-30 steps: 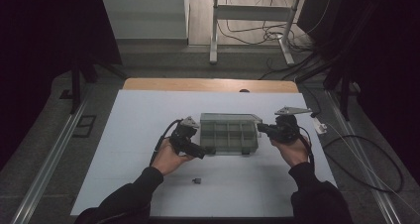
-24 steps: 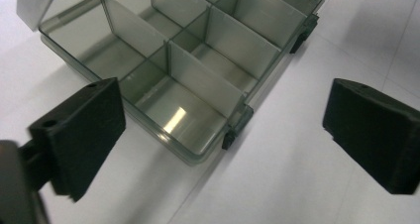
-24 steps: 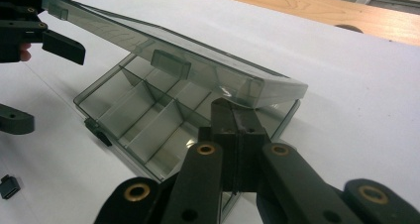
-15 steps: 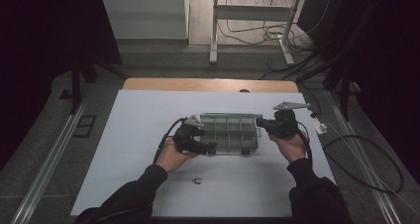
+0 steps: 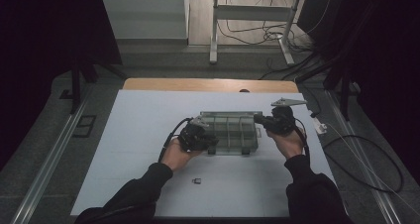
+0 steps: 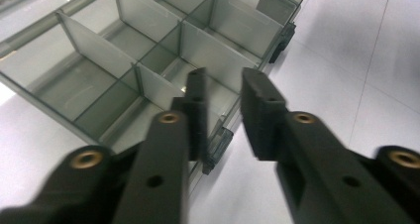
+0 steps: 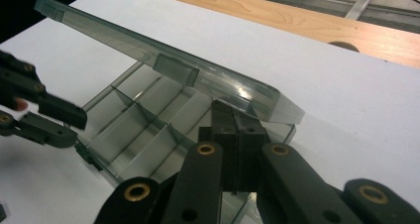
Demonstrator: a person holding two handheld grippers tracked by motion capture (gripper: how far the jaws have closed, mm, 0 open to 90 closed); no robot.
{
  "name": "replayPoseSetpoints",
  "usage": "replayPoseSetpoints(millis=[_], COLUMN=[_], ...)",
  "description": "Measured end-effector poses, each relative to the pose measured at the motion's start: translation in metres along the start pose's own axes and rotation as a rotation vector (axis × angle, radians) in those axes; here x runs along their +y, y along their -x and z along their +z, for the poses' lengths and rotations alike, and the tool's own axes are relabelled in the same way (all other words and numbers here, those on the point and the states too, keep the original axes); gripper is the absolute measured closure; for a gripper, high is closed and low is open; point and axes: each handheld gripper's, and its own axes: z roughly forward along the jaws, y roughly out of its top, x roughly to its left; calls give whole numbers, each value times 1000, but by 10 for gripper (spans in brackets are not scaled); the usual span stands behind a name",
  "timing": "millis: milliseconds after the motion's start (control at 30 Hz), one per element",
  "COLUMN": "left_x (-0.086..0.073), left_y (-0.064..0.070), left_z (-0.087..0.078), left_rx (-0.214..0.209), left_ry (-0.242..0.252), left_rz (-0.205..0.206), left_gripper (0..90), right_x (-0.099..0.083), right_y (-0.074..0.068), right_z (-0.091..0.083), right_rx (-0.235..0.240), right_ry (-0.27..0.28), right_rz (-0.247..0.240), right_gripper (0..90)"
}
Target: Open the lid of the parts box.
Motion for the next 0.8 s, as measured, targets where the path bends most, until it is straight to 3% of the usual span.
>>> replayPoseSetpoints(millis=[200,533,800], left_x=[1,-1,-3], left_y=[3,3,3], left_z=[8,14,14], left_rx=[16,23,26], left_ry=[-18,-17,-6], left_rz=[26,-6,21], left_gripper=[887,893,893], right_x=[3,8,12], right_y=[0,1,3], right_z=[3,11,16], right_rx=[8,2,-4], right_ry=[9,5,10], right_rz=[15,3,1], right_gripper=[887,887,887])
